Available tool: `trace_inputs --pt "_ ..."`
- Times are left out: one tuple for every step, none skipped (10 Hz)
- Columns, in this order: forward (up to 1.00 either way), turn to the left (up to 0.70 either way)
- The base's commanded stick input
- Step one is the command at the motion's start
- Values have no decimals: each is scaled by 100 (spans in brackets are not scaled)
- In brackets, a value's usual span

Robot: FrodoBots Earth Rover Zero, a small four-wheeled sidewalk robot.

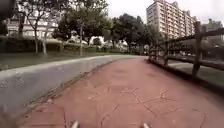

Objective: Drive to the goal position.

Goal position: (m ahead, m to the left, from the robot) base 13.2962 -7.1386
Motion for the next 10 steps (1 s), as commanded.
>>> trace_inputs --pt "70 0" --pt "70 0" --pt "70 0" --pt "70 0" --pt "70 0" --pt "70 0" --pt "70 0" --pt "70 0" --pt "70 0" --pt "70 0"
